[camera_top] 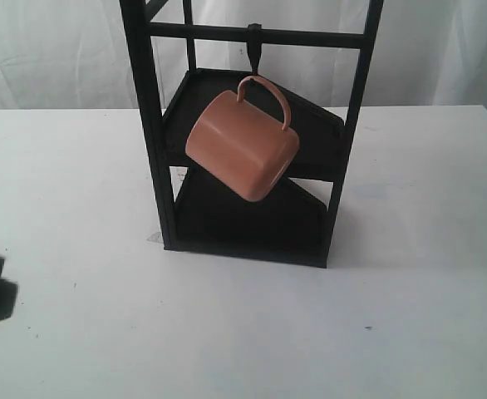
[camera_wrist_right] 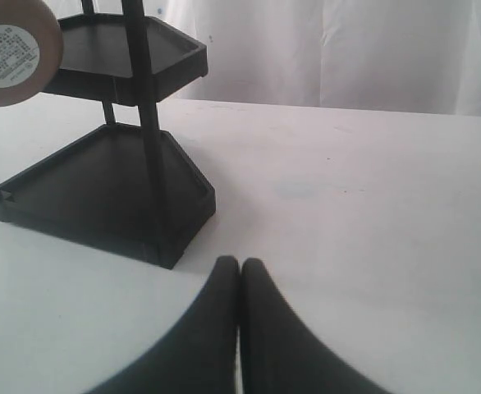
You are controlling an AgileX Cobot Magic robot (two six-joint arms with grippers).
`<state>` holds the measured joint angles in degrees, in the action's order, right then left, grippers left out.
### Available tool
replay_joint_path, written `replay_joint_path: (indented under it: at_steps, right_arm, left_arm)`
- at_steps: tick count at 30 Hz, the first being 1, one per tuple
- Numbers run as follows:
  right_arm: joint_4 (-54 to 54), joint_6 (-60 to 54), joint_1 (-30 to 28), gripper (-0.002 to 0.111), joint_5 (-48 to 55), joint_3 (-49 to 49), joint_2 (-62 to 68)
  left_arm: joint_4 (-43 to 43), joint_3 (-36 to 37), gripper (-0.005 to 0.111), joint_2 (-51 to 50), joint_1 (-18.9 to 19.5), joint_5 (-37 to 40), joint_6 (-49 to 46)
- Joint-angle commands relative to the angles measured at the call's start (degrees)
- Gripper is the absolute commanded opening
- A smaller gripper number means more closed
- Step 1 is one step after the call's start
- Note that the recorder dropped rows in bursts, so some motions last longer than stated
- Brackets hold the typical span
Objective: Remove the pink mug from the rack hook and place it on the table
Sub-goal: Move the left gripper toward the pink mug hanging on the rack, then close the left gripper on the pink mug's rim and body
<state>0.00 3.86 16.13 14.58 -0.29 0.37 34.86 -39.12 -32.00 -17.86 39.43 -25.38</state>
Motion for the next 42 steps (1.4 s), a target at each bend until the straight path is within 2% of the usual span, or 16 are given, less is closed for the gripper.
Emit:
replay_joint_path:
  at_steps: [1, 6, 11, 17, 18, 22, 24, 34, 42]
  right_arm:
    - [0.00, -0.22, -0.16, 0.000, -0.61, 0.29, -0.37]
    - [0.00, -0.22, -0.16, 0.000, -0.61, 0.29, -0.37]
    - [0.00, -0.22, -0.16, 0.000, -0.61, 0.29, -0.37]
    - [0.00, -0.22, -0.16, 0.000, -0.61, 0.29, -0.37]
    - [0.00, -0.22, -0.16, 0.000, -0.61, 0.29, -0.37]
    - [0.00, -0.22, -0.16, 0.000, -0.61, 0.29, -0.37]
    - [0.00, -0.22, -0.16, 0.000, -0.61, 0.29, -0.37]
    - [0.00, -0.22, -0.16, 0.000, -0.61, 0.29, -0.37]
    - [0.00, -0.22, -0.16, 0.000, -0.61, 0.29, -0.37]
  left_arm:
    - [14.47, -0.38, 0.064, -8.09, -0.24, -9.11, -18.05]
    - [30.60, -0.38, 0.064, -21.32, -0.24, -13.36, -40.24]
    - [44.23, -0.38, 0.064, -26.72, -0.24, -18.32, -58.24]
    - [64.97, -0.38, 0.065, -31.16, -0.24, -18.35, -88.27]
    - [65.09, -0.38, 0.067, -31.96, -0.24, -17.92, -91.28]
    - [65.09, -2.27, 0.080, -35.31, -0.24, -16.87, -91.42]
    - [65.09, -3.59, 0.082, -37.18, -0.24, -16.99, -91.42]
    - [65.09, -9.70, 0.082, -45.27, -0.24, -14.27, -91.42]
    - [65.09, -10.29, 0.082, -49.44, -0.24, -10.12, -89.80]
